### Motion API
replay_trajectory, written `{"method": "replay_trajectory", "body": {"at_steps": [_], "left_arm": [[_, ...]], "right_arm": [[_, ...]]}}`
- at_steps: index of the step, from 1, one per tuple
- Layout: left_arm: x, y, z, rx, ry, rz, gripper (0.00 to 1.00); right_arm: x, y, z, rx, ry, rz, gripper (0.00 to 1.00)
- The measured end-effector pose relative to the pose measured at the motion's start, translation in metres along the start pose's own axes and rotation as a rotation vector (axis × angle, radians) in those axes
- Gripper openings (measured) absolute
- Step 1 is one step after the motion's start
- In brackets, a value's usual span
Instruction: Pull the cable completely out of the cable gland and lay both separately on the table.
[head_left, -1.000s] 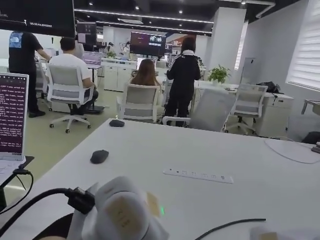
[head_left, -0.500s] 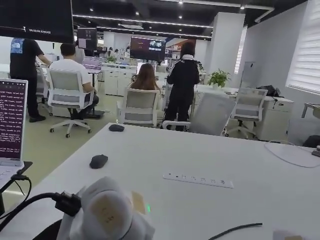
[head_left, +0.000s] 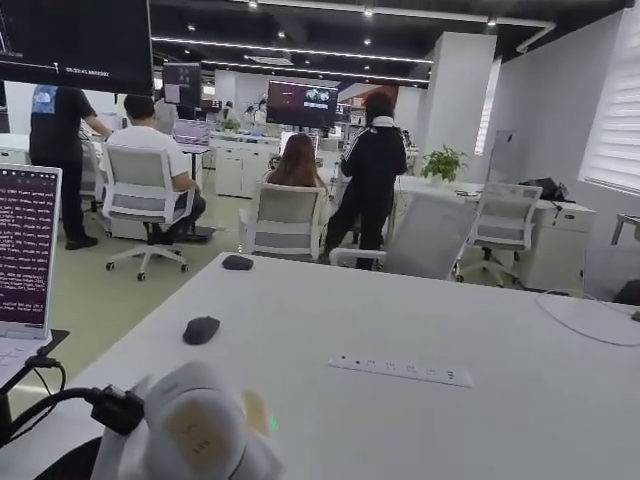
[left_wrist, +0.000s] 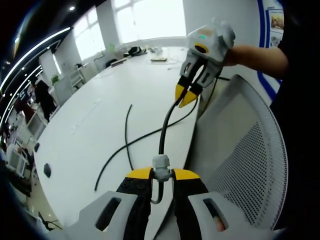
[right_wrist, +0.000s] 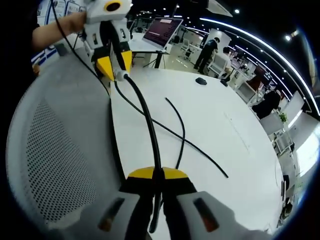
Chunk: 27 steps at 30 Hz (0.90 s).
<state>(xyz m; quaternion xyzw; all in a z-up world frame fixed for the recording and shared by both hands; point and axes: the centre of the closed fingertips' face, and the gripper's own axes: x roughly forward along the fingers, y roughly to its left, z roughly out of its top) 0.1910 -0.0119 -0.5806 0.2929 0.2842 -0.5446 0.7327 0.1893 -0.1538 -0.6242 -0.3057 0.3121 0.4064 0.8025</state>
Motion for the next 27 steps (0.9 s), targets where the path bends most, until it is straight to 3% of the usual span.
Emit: {"method": "replay_trajectory", "body": {"at_steps": [4,7,9,10,12,14,16,19,22,25,27], "left_arm": [[-0.001,-0.002,0.003,0.004,-0.003,-0.002,0.16],[-0.001,-0.003,0.005,0.013,0.009,0.003,0.16],[-0.002,-0.005,0.009,0.012,-0.008,-0.013,0.16],[-0.001,-0.006,0.011,0.015,-0.007,-0.012,0.16],[0.0,-0.006,0.011,0.04,0.012,-0.002,0.16],[0.002,-0.008,0.011,0.062,0.032,0.002,0.16],[0.004,-0.011,0.014,0.075,0.034,-0.003,0.16],[0.007,-0.017,0.019,0.096,0.03,-0.013,0.16],[0.007,-0.02,0.022,0.108,0.024,-0.017,0.16],[0.006,-0.021,0.024,0.118,0.016,-0.018,0.16],[0.005,-0.022,0.025,0.121,0.014,-0.018,0.16]], "right_arm": [[0.004,0.002,-0.003,0.014,0.0,0.008,0.02],[0.006,0.008,-0.006,-0.007,0.043,0.027,0.04],[0.007,0.009,-0.002,-0.005,0.043,0.028,0.2],[0.007,0.011,0.006,-0.004,0.028,0.033,0.26],[0.006,0.017,0.023,-0.025,-0.006,0.049,0.24],[0.006,0.02,0.051,-0.046,-0.065,0.039,0.24],[0.007,0.033,0.078,-0.115,-0.114,0.07,0.25],[0.011,0.044,0.1,-0.196,-0.133,0.083,0.25],[0.018,0.046,0.106,-0.21,-0.132,0.082,0.24],[0.023,0.045,0.101,-0.245,-0.097,0.075,0.21],[0.025,0.045,0.098,-0.262,-0.079,0.078,0.13]]}}
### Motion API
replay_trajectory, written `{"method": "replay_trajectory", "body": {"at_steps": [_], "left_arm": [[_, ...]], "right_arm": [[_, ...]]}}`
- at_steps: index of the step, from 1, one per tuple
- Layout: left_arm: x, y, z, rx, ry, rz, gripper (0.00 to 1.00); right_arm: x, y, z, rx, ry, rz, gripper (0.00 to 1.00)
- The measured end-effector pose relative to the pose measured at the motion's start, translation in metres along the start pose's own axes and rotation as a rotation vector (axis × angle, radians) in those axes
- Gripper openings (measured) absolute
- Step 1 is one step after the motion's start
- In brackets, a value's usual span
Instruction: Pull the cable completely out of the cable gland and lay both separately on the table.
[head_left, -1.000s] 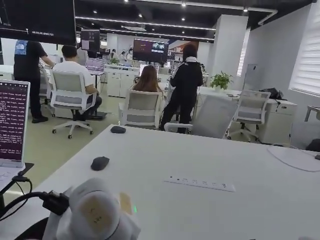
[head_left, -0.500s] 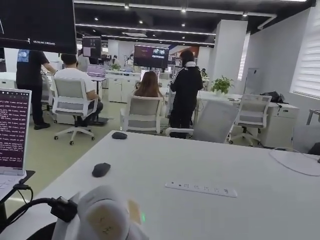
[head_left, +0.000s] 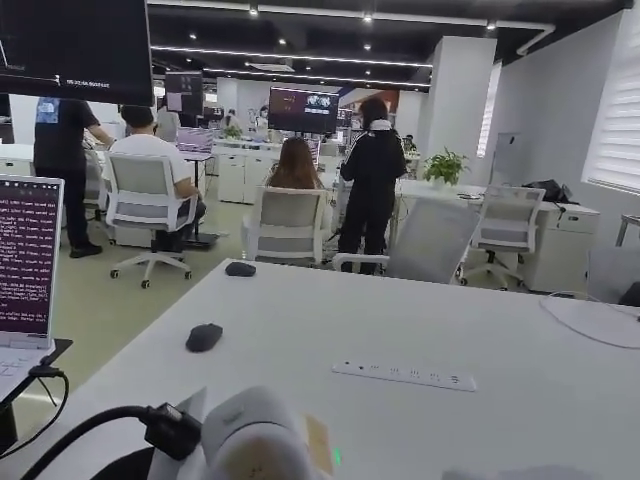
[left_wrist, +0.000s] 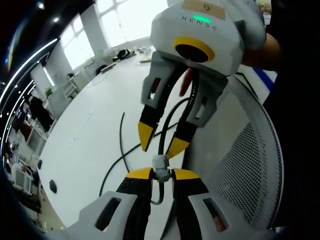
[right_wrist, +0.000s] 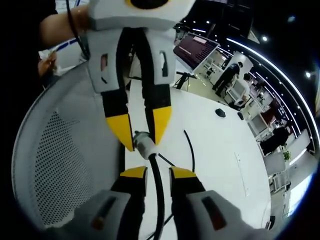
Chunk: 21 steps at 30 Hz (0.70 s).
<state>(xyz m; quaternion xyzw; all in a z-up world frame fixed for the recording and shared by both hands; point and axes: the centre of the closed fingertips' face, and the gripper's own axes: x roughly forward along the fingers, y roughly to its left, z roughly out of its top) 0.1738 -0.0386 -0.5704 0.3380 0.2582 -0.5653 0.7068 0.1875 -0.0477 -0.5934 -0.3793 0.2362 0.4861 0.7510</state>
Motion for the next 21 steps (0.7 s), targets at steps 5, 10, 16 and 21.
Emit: {"method": "replay_trajectory", "body": {"at_steps": [5,10,16,21], "left_arm": [[-0.001,0.001,0.0,0.002,-0.004,0.001,0.16],[0.0,0.002,-0.001,-0.002,-0.013,-0.004,0.16],[0.0,0.004,-0.002,-0.013,-0.022,-0.004,0.16],[-0.001,0.005,-0.003,-0.019,-0.028,-0.005,0.16]], "right_arm": [[0.001,0.0,-0.008,-0.002,0.021,0.008,0.01],[-0.002,-0.003,-0.017,0.025,0.035,-0.002,0.0],[-0.008,-0.006,-0.035,0.058,0.061,-0.015,0.0],[-0.012,-0.007,-0.046,0.082,0.076,-0.023,0.0]]}}
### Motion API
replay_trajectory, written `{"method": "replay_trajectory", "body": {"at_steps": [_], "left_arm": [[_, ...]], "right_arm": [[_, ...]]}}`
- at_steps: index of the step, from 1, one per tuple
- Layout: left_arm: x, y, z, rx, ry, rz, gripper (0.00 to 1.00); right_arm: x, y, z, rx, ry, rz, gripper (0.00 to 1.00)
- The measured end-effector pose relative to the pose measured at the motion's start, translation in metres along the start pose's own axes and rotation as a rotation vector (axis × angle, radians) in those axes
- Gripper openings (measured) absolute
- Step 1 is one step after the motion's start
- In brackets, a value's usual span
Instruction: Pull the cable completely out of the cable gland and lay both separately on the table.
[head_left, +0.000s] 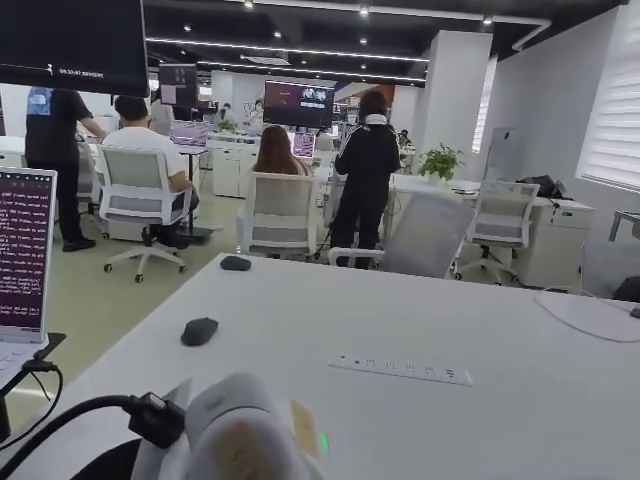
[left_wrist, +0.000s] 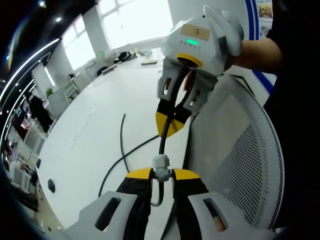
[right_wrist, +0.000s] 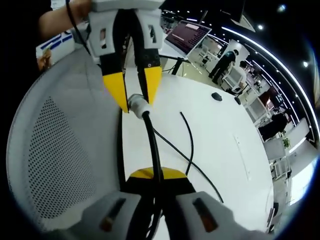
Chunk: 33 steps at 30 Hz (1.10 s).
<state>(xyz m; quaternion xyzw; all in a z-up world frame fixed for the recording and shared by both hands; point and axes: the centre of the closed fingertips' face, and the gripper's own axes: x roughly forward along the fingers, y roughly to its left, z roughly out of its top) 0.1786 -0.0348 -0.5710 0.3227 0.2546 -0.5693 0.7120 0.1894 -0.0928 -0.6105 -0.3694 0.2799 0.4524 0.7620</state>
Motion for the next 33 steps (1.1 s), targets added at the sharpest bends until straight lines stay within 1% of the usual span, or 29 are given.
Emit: {"method": "replay_trajectory", "body": {"at_steps": [3,4,5,6,8,9,10,12,14,17,21,25,27,29,33], "left_arm": [[0.0,0.0,0.0,-0.004,-0.003,-0.004,0.16],[-0.001,0.003,-0.009,0.028,0.045,0.011,0.16],[0.0,0.005,-0.01,0.037,0.05,0.017,0.16],[0.0,0.005,-0.011,0.022,0.043,0.018,0.16],[-0.003,0.003,-0.01,-0.008,0.025,0.004,0.16],[-0.003,0.004,-0.011,-0.005,0.029,0.006,0.16],[-0.004,0.005,-0.014,-0.005,0.042,0.012,0.16],[-0.006,0.007,-0.017,-0.009,0.044,0.023,0.16],[-0.006,0.007,-0.017,-0.02,0.036,0.023,0.16],[-0.007,0.007,-0.018,-0.018,0.044,0.027,0.16],[-0.007,0.006,-0.018,-0.022,0.042,0.024,0.16],[-0.008,0.006,-0.018,-0.029,0.039,0.026,0.16],[-0.009,0.006,-0.018,-0.033,0.037,0.024,0.16],[-0.01,0.005,-0.018,-0.036,0.032,0.02,0.16],[-0.012,0.005,-0.017,-0.038,0.03,0.021,0.16]], "right_arm": [[-0.001,0.0,-0.004,0.012,0.002,-0.003,0.0],[-0.001,-0.002,-0.011,0.003,0.032,-0.017,0.0],[-0.001,-0.003,-0.013,0.001,0.037,-0.02,0.0],[-0.002,-0.003,-0.016,0.008,0.042,-0.017,0.0],[-0.005,-0.004,-0.022,0.025,0.046,-0.022,0.0],[-0.006,-0.005,-0.025,0.027,0.053,-0.026,0.0],[-0.007,-0.007,-0.031,0.033,0.063,-0.032,0.0],[-0.009,-0.009,-0.039,0.047,0.076,-0.041,0.0],[-0.011,-0.01,-0.045,0.056,0.083,-0.046,0.0],[-0.012,-0.012,-0.058,0.063,0.116,-0.055,0.0],[-0.013,-0.014,-0.065,0.078,0.123,-0.057,0.0],[-0.012,-0.017,-0.074,0.092,0.144,-0.064,0.0],[-0.011,-0.019,-0.082,0.09,0.164,-0.068,0.0],[-0.011,-0.021,-0.092,0.085,0.195,-0.068,0.0],[-0.012,-0.026,-0.103,0.105,0.212,-0.076,0.0]]}}
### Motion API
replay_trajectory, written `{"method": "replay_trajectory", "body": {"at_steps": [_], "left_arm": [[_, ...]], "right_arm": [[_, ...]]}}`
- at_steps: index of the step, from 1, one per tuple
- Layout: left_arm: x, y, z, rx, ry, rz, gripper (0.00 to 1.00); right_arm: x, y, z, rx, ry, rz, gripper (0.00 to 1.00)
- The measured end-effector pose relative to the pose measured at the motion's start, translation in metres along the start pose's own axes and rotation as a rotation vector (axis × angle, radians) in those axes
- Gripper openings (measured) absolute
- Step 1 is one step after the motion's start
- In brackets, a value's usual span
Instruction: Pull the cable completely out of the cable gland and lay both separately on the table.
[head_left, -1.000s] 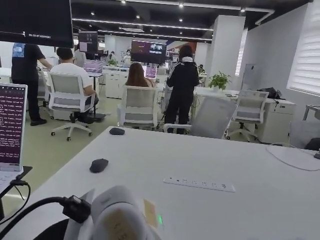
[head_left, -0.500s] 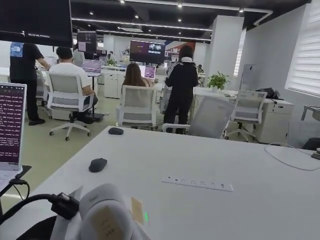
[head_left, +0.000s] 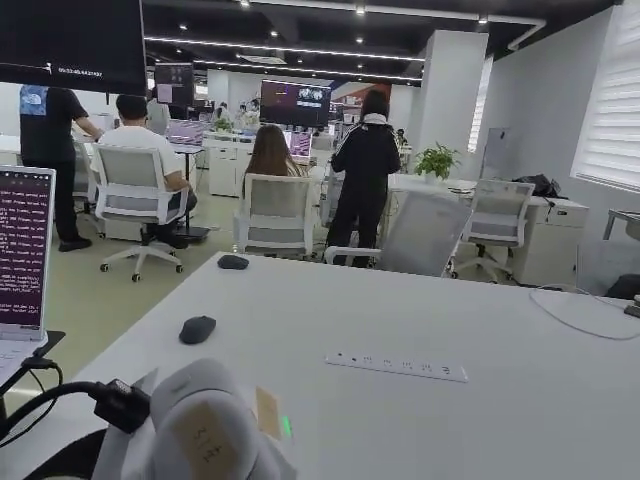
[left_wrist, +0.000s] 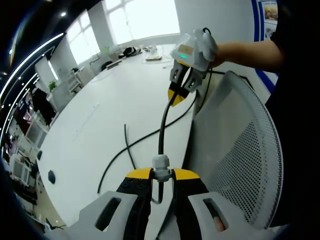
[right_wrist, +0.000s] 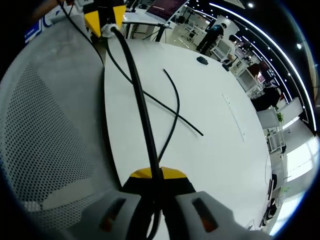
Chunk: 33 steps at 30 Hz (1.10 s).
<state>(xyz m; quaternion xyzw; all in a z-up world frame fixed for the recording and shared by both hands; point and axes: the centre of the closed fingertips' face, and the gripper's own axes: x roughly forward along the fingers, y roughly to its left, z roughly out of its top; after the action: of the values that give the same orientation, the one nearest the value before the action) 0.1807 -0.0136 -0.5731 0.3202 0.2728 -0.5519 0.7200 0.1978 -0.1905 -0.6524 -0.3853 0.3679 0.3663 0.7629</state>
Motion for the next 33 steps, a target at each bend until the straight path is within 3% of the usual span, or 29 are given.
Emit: {"method": "replay_trajectory", "body": {"at_steps": [3,5,6,7,9,12,14,17,21,24,28,33], "left_arm": [[0.0,0.0,-0.002,0.001,0.006,0.0,0.16],[-0.001,0.0,-0.004,-0.005,0.018,0.0,0.16],[-0.002,0.001,-0.006,0.002,0.027,0.006,0.16],[-0.002,0.002,-0.006,0.0,0.026,0.008,0.16],[-0.004,0.003,-0.005,-0.01,0.017,0.006,0.16],[-0.003,0.003,-0.005,-0.001,0.024,0.01,0.16],[-0.001,0.002,-0.004,0.001,0.027,0.007,0.16],[0.001,-0.002,0.0,0.017,0.026,0.0,0.16],[0.001,-0.004,0.003,0.032,0.027,-0.001,0.16],[0.001,-0.007,0.005,0.049,0.029,-0.006,0.16],[0.002,-0.013,0.009,0.078,0.031,-0.013,0.16],[0.005,-0.02,0.013,0.101,0.031,-0.027,0.16]], "right_arm": [[0.001,-0.002,-0.005,0.011,0.018,-0.011,0.0],[0.001,0.003,-0.006,0.041,0.024,0.014,0.02],[0.002,0.007,0.0,0.063,-0.008,0.034,0.06],[0.001,0.011,0.003,0.069,-0.013,0.05,0.15],[0.0,0.018,0.011,0.061,-0.024,0.067,0.22],[-0.004,0.03,0.037,0.065,-0.086,0.112,0.29],[-0.009,0.033,0.056,0.058,-0.124,0.115,0.31],[-0.02,0.037,0.092,0.025,-0.206,0.113,0.31],[-0.032,0.042,0.123,-0.023,-0.268,0.1,0.3],[-0.037,0.05,0.144,-0.048,-0.314,0.118,0.29],[-0.032,0.055,0.151,-0.092,-0.307,0.123,0.28],[-0.024,0.058,0.145,-0.159,-0.25,0.126,0.19]]}}
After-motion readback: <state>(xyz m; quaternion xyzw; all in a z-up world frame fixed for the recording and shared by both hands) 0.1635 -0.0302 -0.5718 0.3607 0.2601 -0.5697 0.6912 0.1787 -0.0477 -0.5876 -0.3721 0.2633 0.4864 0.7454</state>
